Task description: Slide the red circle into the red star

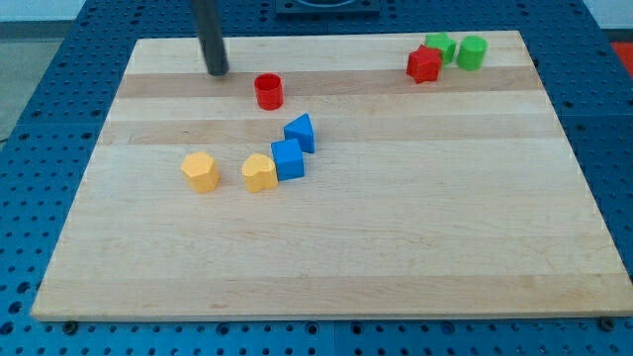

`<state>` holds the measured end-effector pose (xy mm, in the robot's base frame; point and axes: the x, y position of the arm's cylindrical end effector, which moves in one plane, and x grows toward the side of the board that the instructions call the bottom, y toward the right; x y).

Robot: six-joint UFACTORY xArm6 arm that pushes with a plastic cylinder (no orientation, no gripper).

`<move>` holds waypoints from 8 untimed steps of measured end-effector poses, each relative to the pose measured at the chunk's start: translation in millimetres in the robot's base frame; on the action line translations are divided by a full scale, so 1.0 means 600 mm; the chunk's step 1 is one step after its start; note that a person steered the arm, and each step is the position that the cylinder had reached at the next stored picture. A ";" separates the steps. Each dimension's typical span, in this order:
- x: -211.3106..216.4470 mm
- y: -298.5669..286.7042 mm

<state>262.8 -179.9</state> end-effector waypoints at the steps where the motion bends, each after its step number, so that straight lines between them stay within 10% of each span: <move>1: 0.000 -0.048; 4: 0.029 -0.067; 8: 0.084 0.313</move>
<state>313.0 7.8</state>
